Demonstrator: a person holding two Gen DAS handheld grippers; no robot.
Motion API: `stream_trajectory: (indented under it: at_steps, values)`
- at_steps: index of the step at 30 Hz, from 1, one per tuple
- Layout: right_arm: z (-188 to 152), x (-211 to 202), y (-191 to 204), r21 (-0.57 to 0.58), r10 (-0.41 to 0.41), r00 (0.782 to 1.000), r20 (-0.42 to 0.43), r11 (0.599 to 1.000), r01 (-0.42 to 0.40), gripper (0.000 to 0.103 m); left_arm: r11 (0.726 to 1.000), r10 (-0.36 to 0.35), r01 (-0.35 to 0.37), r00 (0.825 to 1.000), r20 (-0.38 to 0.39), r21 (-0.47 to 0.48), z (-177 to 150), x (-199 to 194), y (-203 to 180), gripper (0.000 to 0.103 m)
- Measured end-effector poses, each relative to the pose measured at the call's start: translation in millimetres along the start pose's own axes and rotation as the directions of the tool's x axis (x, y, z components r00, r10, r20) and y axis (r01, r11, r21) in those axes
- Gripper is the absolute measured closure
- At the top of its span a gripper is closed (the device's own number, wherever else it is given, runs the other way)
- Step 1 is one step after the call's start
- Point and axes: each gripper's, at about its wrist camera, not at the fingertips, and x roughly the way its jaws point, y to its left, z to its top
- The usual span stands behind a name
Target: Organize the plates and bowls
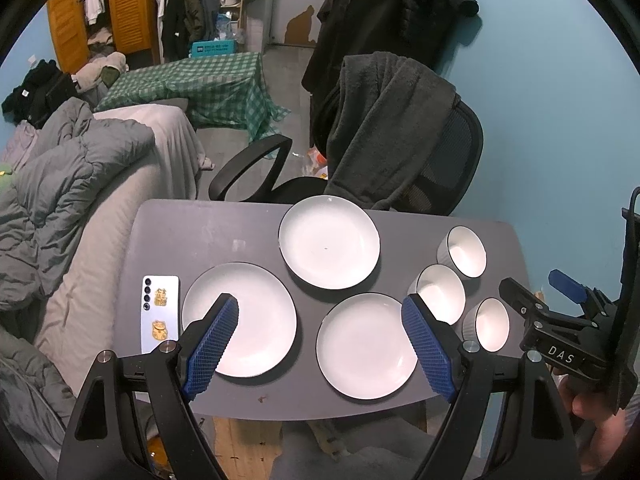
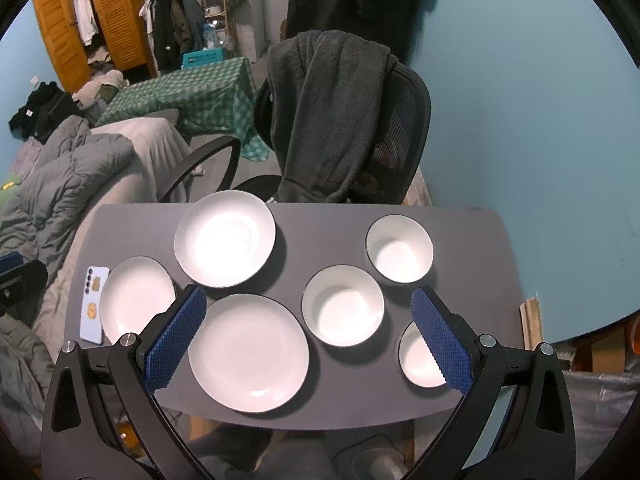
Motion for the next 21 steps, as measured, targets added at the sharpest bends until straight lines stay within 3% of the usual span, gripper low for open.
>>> stream_trajectory:
  at_steps: [21]
  values:
    - [-0.2, -0.1, -0.4, 0.002, 0.004, 1.0, -0.005, 1.0, -0.004, 0.003, 1.0, -0.012, 0.012, 1.0, -0.005, -0.008, -0.5, -0.6, 3.8, 0.018]
